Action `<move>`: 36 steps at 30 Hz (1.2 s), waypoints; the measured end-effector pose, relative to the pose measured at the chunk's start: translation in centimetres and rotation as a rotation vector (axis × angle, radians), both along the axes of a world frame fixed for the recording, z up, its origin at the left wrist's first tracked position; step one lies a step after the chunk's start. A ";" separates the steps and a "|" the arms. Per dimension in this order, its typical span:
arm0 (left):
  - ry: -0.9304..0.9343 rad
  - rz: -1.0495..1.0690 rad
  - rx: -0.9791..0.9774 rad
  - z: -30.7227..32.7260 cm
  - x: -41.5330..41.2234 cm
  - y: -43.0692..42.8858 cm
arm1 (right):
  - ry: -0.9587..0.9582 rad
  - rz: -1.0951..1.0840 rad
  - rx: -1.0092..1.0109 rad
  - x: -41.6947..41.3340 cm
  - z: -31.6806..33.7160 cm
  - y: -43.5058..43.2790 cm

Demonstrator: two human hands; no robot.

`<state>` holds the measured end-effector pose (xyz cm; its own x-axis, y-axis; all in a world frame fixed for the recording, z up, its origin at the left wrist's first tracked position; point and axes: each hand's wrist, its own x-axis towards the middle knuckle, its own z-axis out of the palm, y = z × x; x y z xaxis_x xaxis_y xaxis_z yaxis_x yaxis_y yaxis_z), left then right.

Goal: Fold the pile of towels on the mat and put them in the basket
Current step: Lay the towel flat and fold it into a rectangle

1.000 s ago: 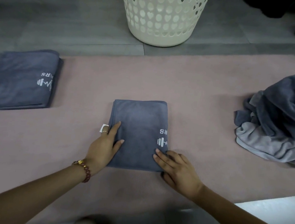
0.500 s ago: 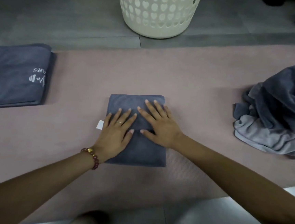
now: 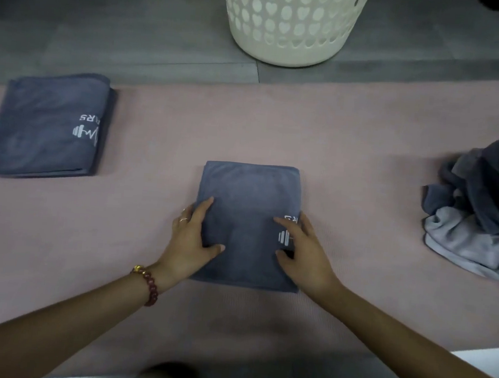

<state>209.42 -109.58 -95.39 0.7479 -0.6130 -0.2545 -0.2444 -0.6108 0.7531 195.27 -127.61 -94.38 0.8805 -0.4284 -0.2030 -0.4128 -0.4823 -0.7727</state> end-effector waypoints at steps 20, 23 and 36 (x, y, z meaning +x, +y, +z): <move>0.211 0.106 0.027 1.6 2.3 -2.3 | -0.009 -0.211 0.721 1.7 0.5 -1.8; 0.286 0.098 -0.175 1.5 2.3 -1.6 | -0.005 -0.208 0.735 1.8 0.5 -1.9; 0.132 -0.165 -0.191 2.8 4.2 0.8 | -0.105 -0.054 0.549 4.1 5.3 0.3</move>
